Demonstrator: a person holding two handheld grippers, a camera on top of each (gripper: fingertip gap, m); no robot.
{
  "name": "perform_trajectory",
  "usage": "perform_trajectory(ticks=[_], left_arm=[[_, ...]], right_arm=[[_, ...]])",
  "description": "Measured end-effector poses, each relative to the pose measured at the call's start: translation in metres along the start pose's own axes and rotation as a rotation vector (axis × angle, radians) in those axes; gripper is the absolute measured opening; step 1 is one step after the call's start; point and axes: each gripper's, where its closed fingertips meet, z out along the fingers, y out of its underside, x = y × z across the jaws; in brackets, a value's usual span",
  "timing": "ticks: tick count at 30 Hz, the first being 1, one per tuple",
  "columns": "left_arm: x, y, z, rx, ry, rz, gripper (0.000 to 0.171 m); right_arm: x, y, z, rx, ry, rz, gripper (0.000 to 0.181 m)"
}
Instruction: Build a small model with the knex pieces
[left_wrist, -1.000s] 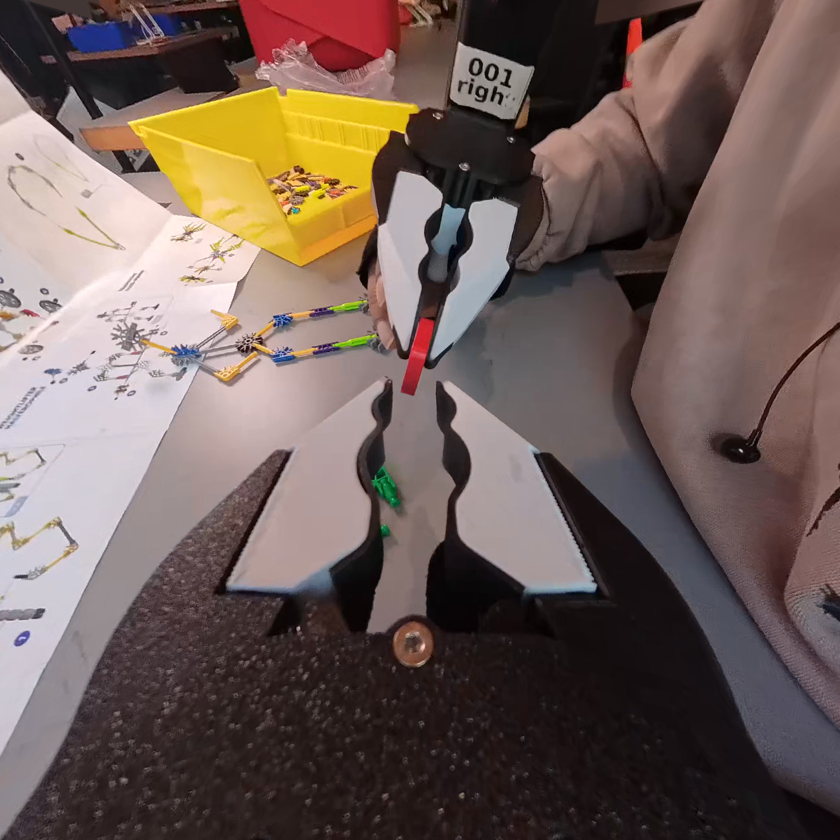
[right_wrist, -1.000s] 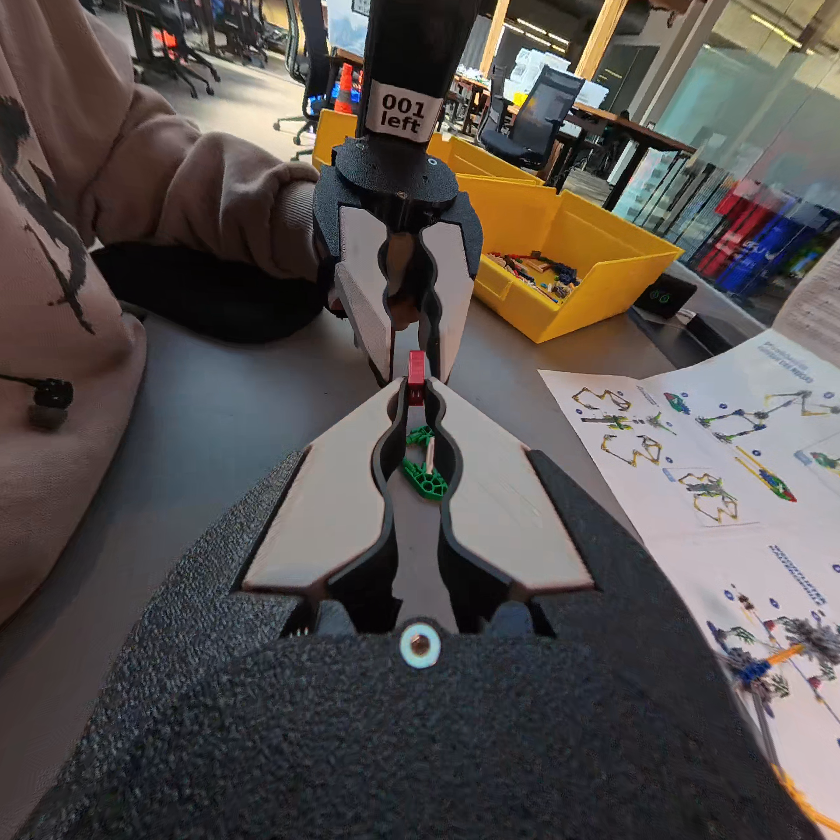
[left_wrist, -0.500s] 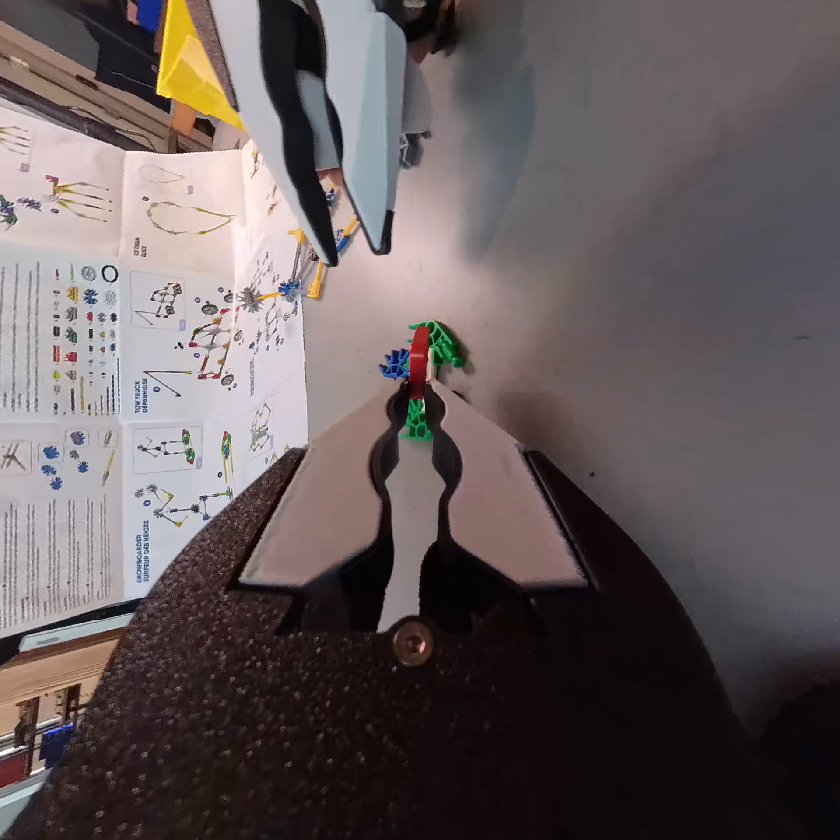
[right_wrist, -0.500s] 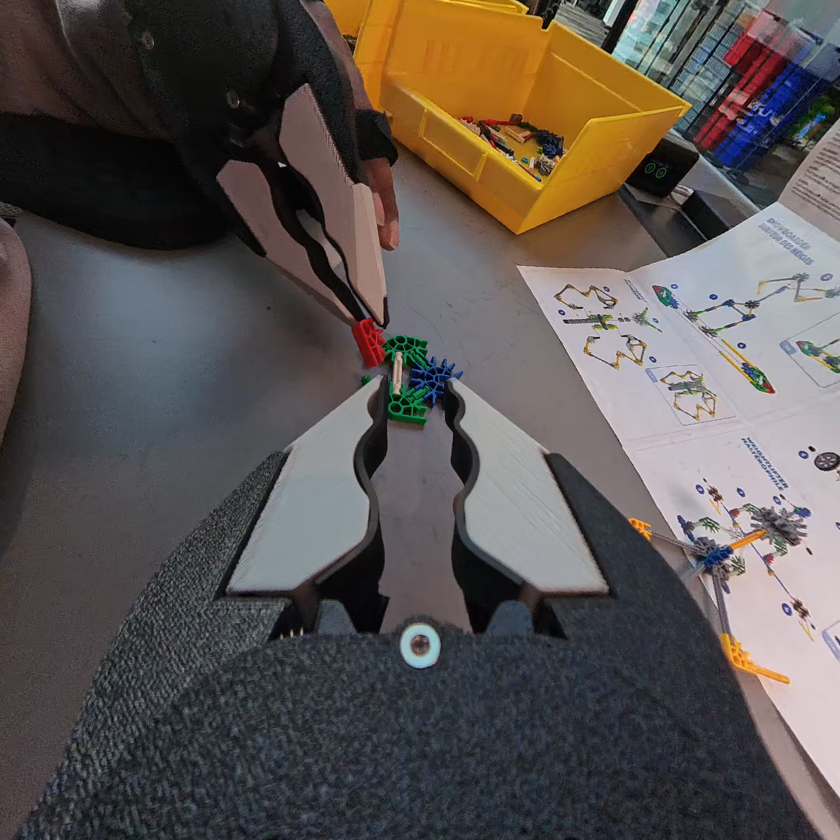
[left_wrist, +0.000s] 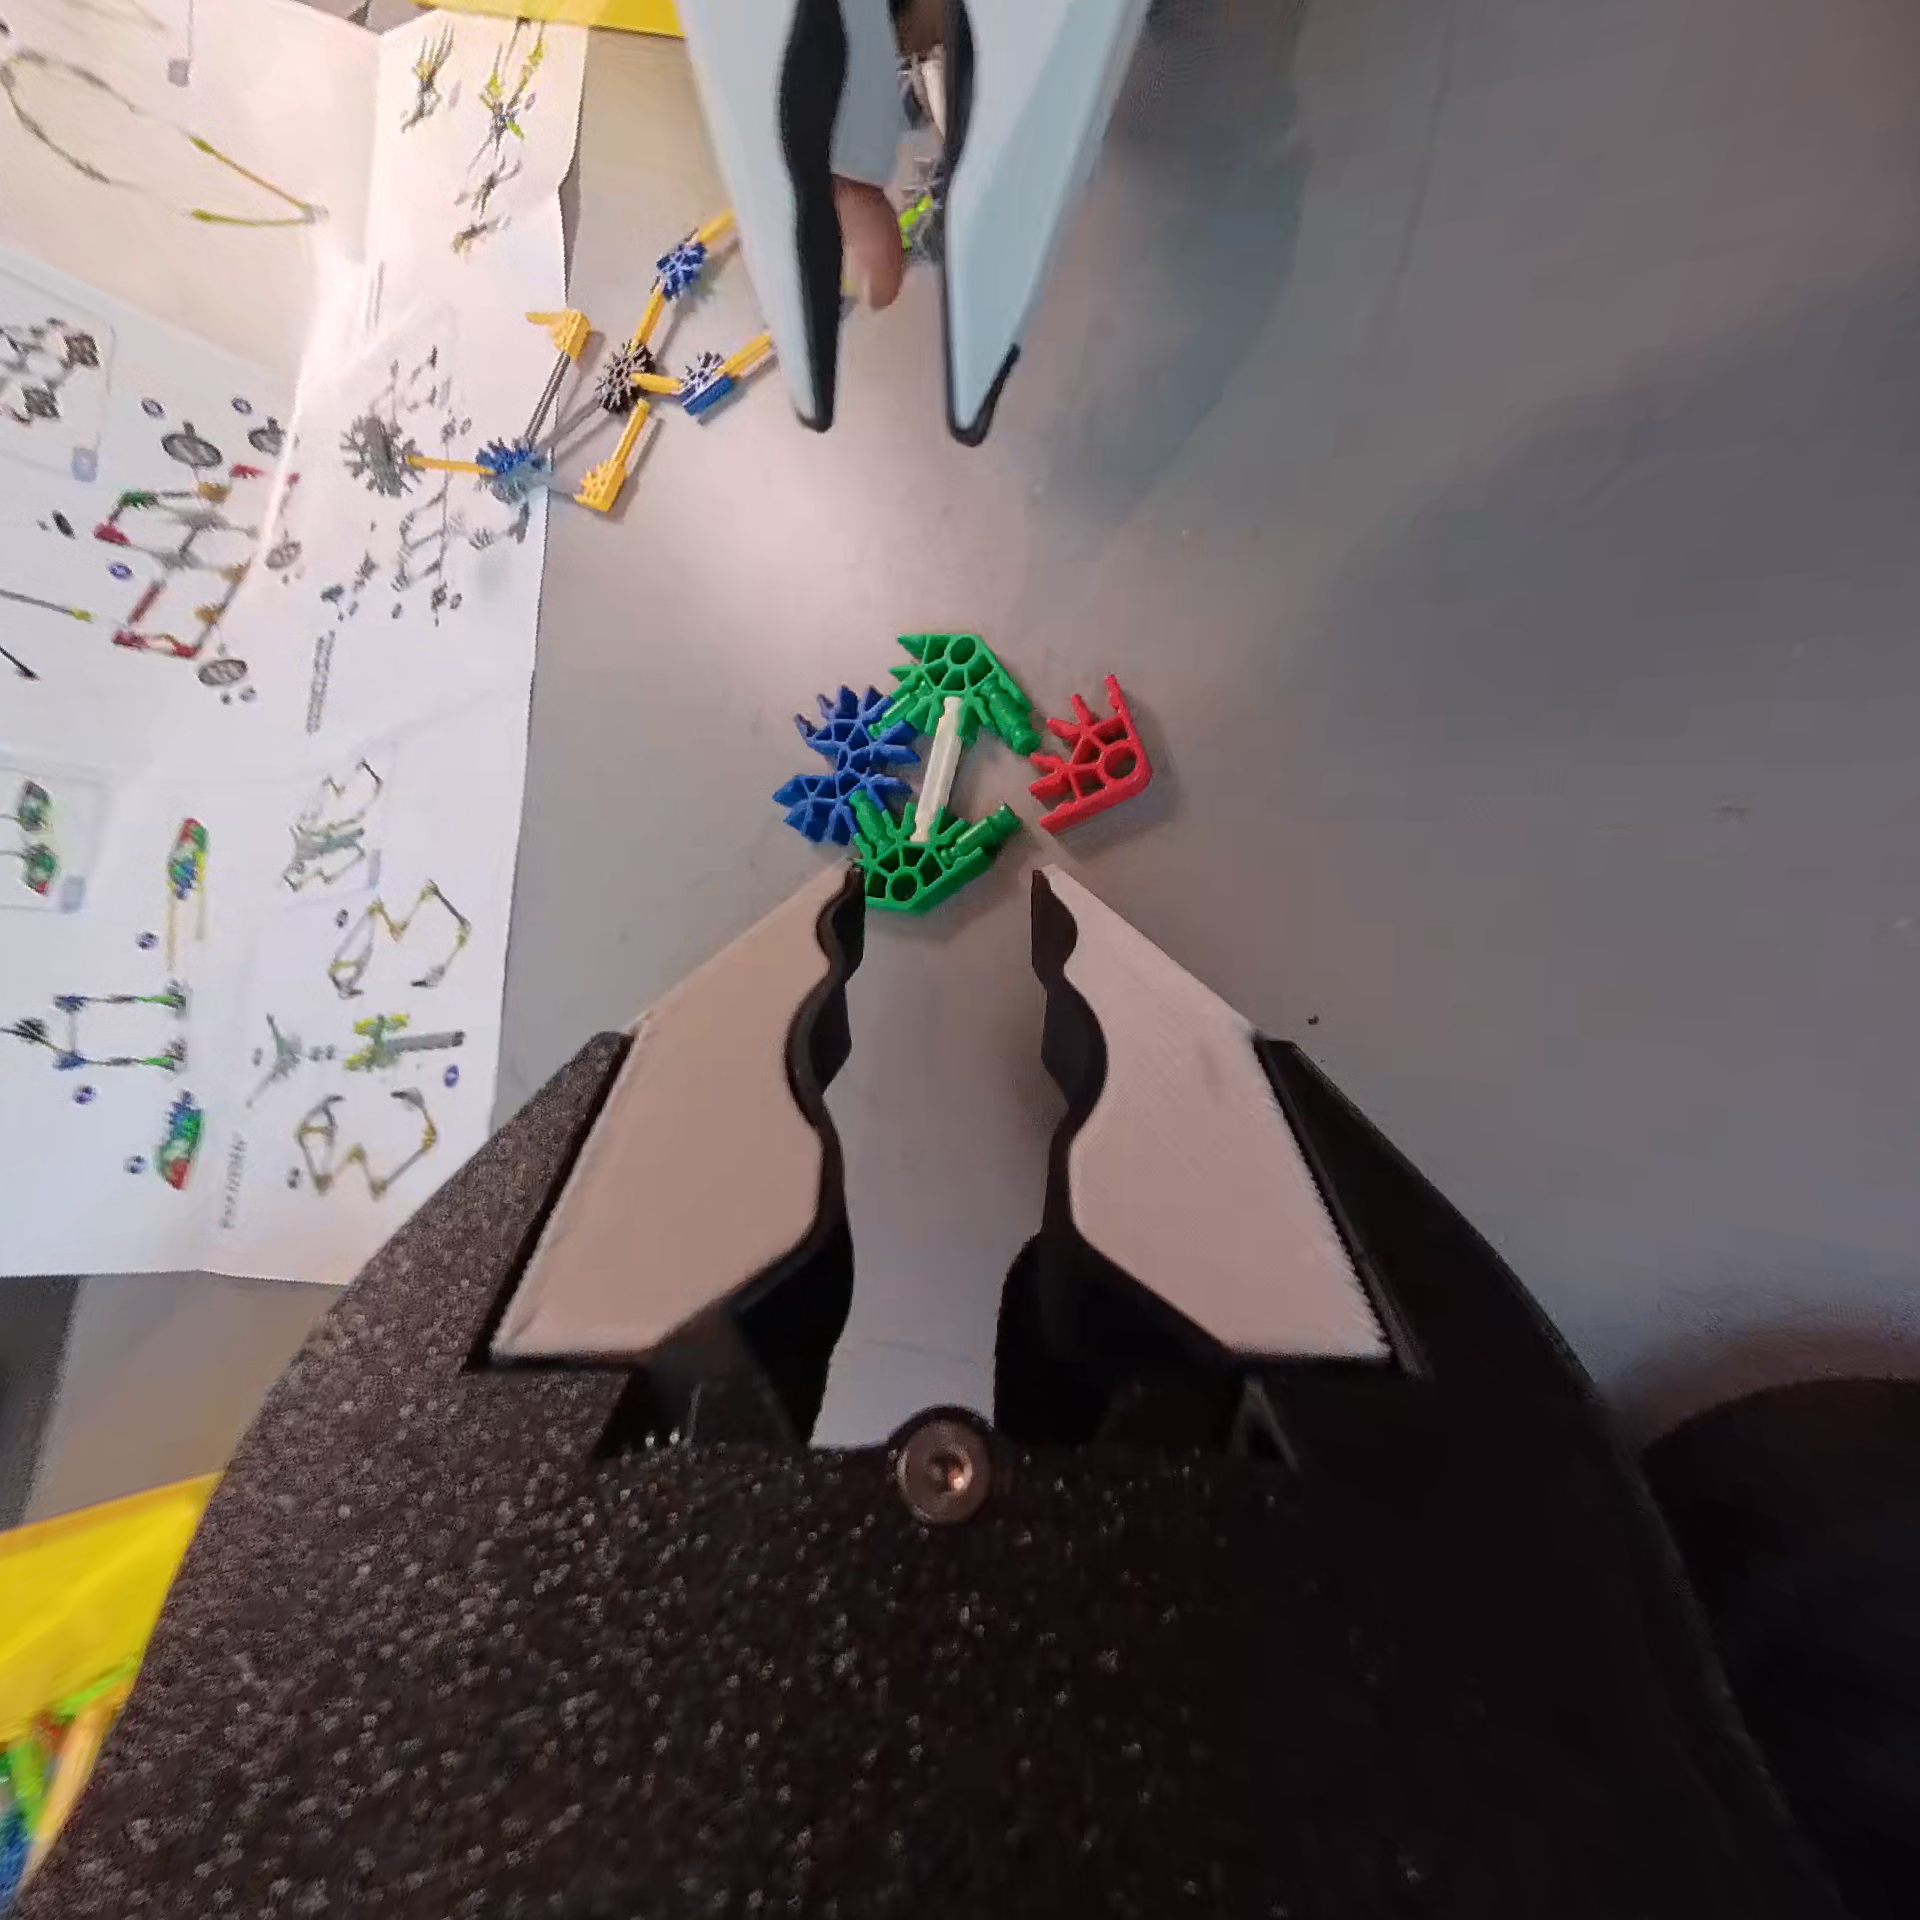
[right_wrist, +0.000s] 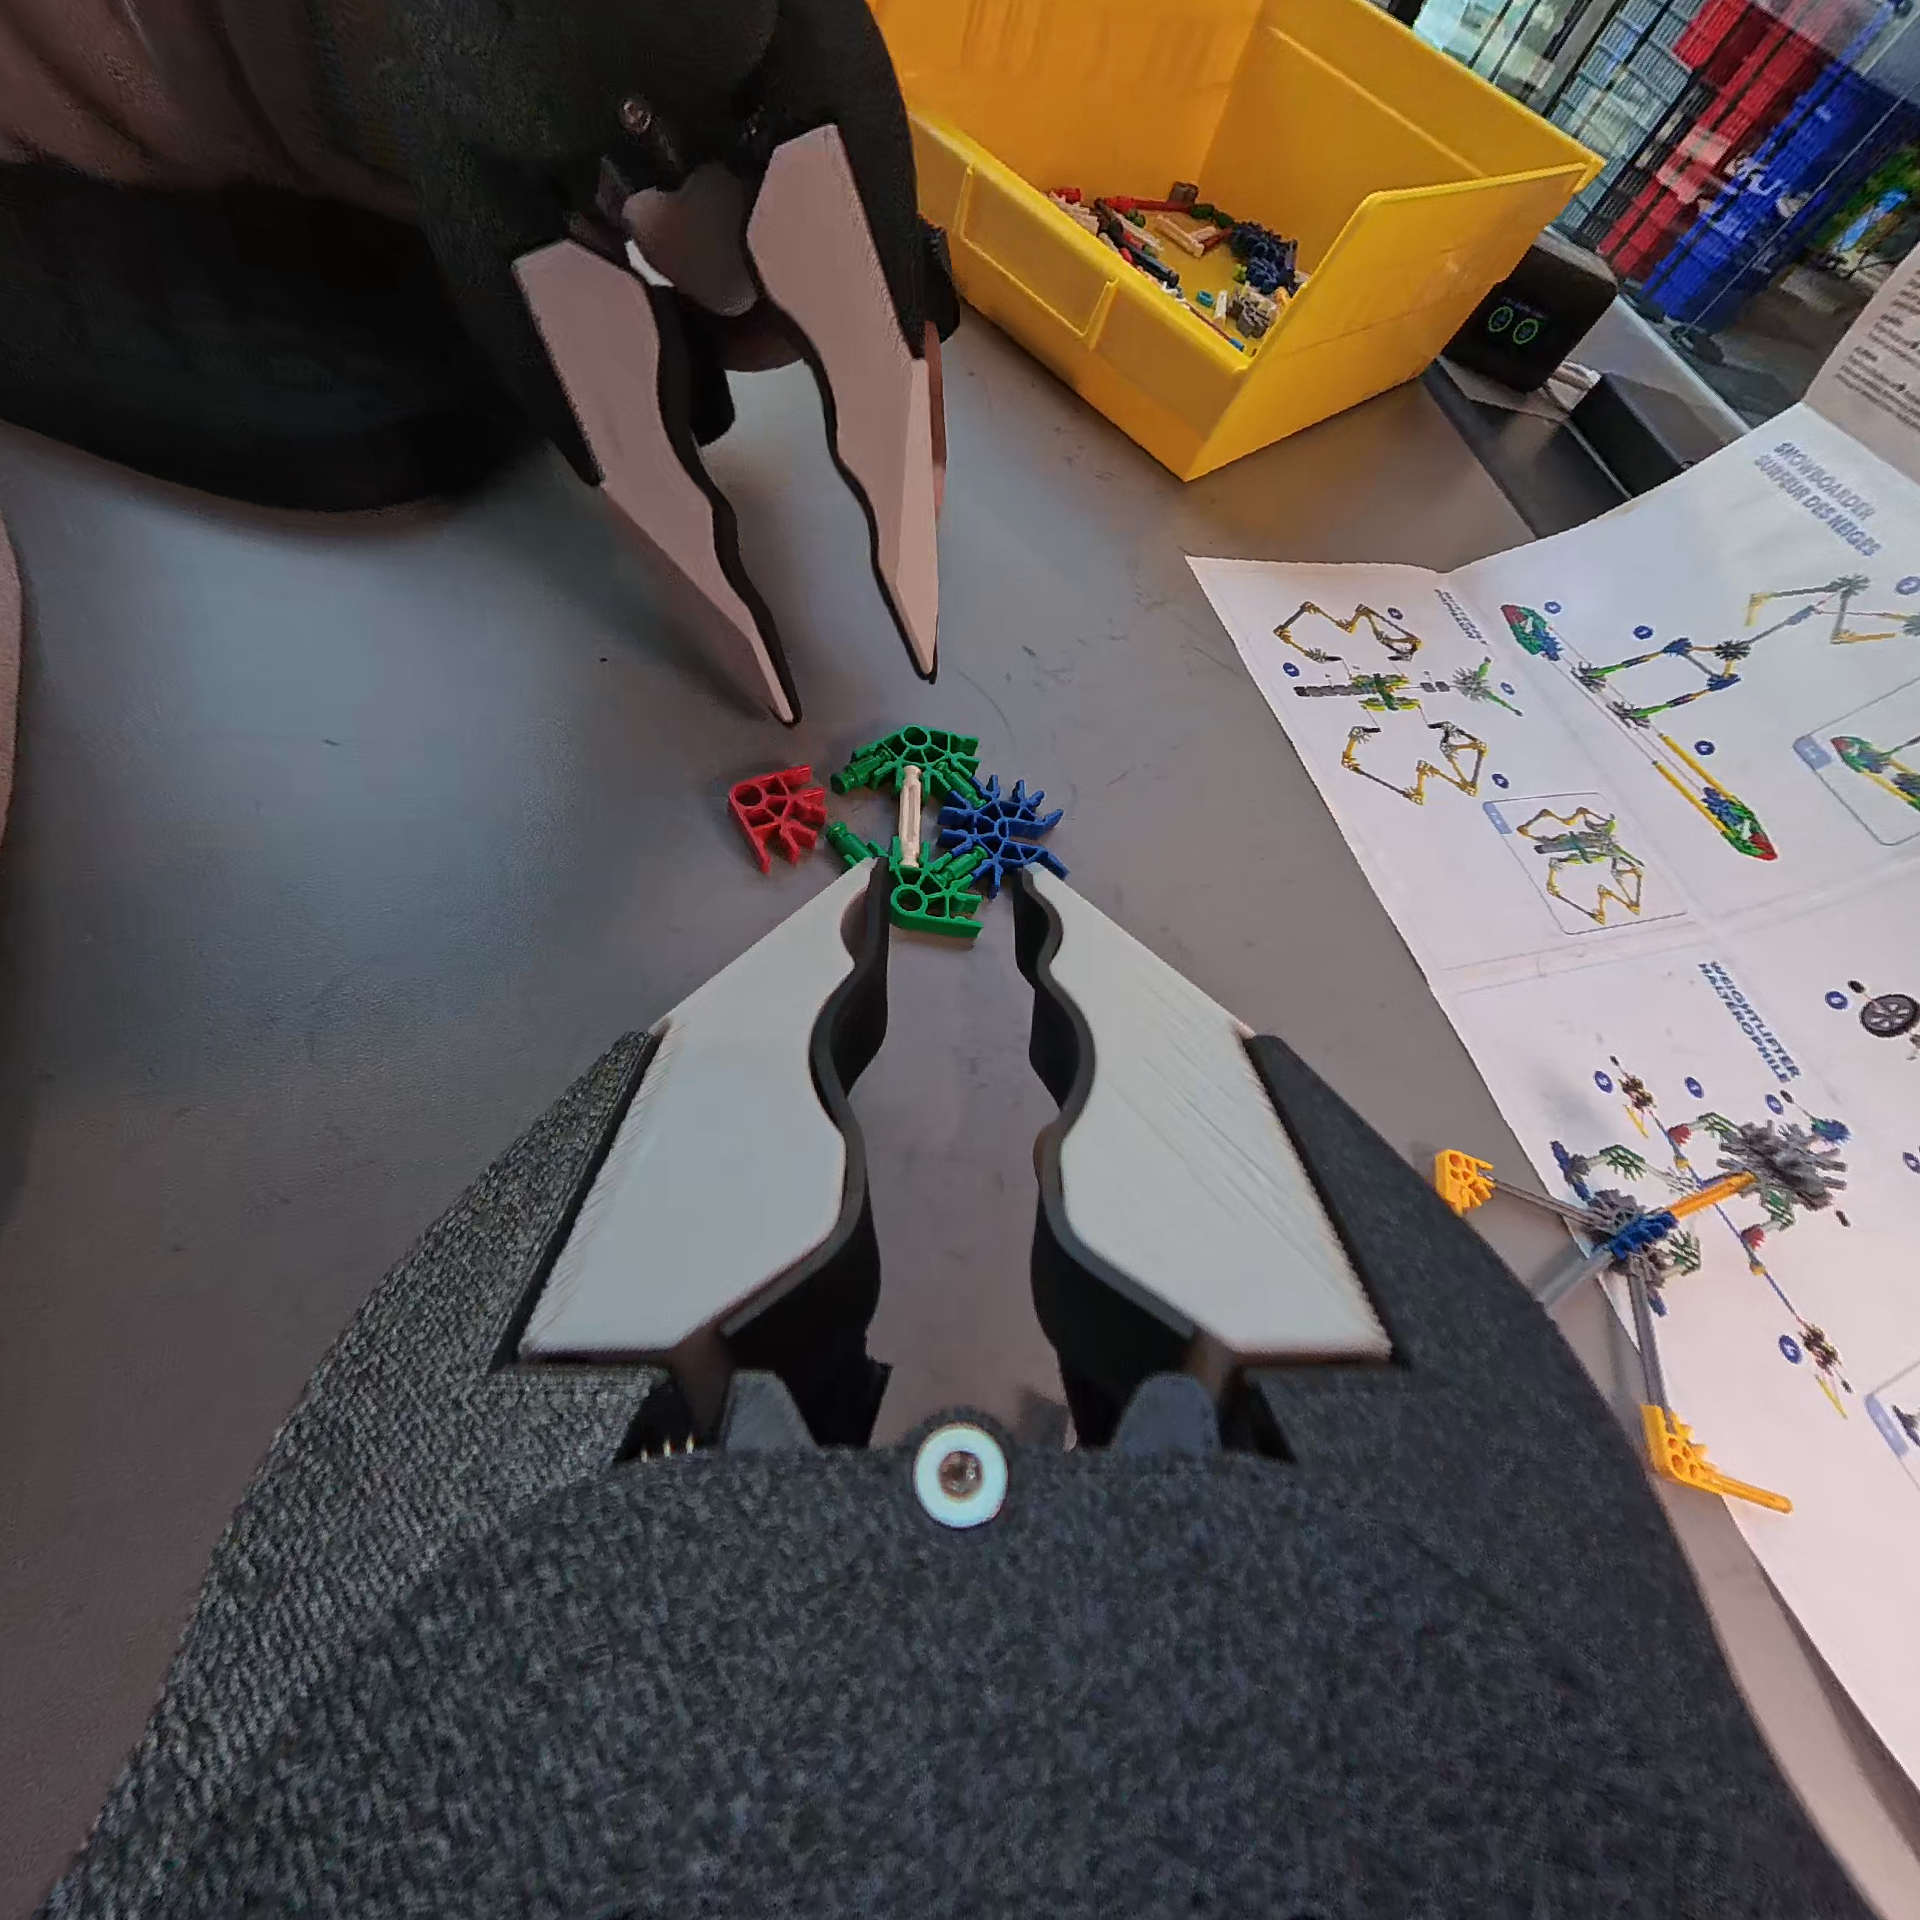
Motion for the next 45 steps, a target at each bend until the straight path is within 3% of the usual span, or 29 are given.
perform_trajectory(ticks=[5,10,16,22,31,35,36,38,42,45], left_arm=[[-0.019,0.016,-0.004,0.057,0.059,-0.315,0.035],[-0.014,0.016,0.012,0.040,0.183,-0.381,0.046],[-0.004,0.007,0.016,0.050,0.276,-0.390,0.035],[-0.001,0.005,0.017,0.072,0.281,-0.400,0.031],[-0.009,-0.009,0.011,0.156,0.278,-0.420,0.031],[-0.006,-0.014,0.009,0.170,0.302,-0.390,0.027],[-0.007,-0.011,0.010,0.153,0.295,-0.368,0.016],[-0.007,-0.011,0.011,0.152,0.305,-0.332,0.015],[-0.002,-0.011,0.013,0.116,0.355,-0.277,0.013],[-0.008,-0.012,0.009,0.152,0.367,-0.322,0.014]], right_arm=[[-0.013,0.007,0.008,-0.075,-0.063,-0.004,0.022],[-0.008,0.021,0.020,-0.192,-0.061,0.021,0.022],[-0.006,0.033,0.027,-0.306,-0.131,0.136,0.039],[-0.009,0.031,0.033,-0.368,-0.190,0.140,0.032],[-0.006,0.024,0.023,-0.331,-0.197,0.245,0.032],[-0.015,0.021,0.015,-0.338,-0.137,0.306,0.030],[-0.016,0.019,0.014,-0.337,-0.108,0.319,0.023],[-0.019,0.013,0.015,-0.310,-0.060,0.377,0.010],[-0.029,0.022,0.019,-0.363,0.007,0.322,0.018],[-0.029,0.021,0.017,-0.338,0.008,0.362,0.024]])
